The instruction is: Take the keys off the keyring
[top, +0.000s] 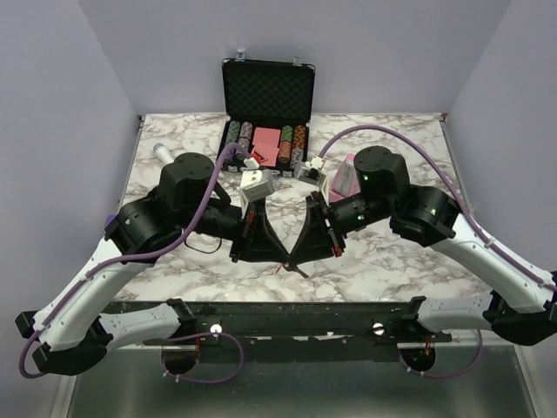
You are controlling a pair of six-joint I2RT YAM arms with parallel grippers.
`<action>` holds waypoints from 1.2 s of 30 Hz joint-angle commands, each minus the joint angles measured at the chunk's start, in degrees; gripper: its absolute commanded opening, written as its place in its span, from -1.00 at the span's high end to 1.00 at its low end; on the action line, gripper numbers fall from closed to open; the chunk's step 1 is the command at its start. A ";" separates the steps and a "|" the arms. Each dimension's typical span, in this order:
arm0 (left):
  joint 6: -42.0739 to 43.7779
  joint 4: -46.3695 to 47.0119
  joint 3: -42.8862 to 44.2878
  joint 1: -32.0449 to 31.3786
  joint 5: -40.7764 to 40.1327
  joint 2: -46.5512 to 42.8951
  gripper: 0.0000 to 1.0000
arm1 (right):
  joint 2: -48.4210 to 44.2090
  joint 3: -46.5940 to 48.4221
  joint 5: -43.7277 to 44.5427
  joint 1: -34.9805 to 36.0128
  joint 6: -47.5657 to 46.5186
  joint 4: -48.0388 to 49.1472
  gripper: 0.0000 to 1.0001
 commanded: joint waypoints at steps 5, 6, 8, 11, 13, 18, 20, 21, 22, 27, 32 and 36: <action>2.30 -1.49 2.06 0.37 5.41 1.53 0.77 | -0.37 2.66 -1.96 0.55 -0.59 0.84 0.99; 2.30 -1.40 1.80 0.37 5.50 1.44 0.77 | -0.28 2.84 -1.96 0.46 -0.68 1.02 0.99; 2.21 -1.40 1.54 0.37 6.28 1.35 0.80 | -0.28 3.02 -1.96 0.46 -0.59 1.37 0.99; 1.77 -0.79 0.84 0.28 7.69 1.18 0.94 | -0.63 3.10 -1.52 0.46 -0.68 2.07 0.99; 1.33 -0.09 0.13 0.28 8.31 0.92 1.00 | -1.07 3.02 -1.17 0.46 -0.51 3.04 0.99; -3.23 4.65 -2.41 0.28 6.39 -1.10 1.00 | -2.21 3.28 0.94 0.46 -0.15 4.62 0.99; -5.86 6.76 -3.38 0.28 4.45 -1.89 1.00 | -2.83 3.10 2.26 0.46 -0.24 5.24 0.99; -7.18 7.73 -3.73 0.19 3.40 -2.25 1.00 | -3.18 2.84 3.74 0.46 -0.07 5.67 0.99; -8.41 8.87 -4.08 0.11 2.17 -2.60 1.00 | -3.70 2.49 4.89 0.55 0.46 6.72 0.99; -14.92 15.81 -6.98 -1.12 -4.07 -4.36 1.00 | -5.55 -1.11 8.59 0.46 3.45 13.93 0.99; -17.65 19.34 -8.22 -3.76 -11.36 -6.29 1.00 | -7.04 -4.97 11.58 0.46 7.57 21.13 0.99; -18.27 21.01 -8.83 -6.04 -16.55 -7.34 1.00 | -8.19 -7.52 12.90 0.55 10.56 26.67 0.99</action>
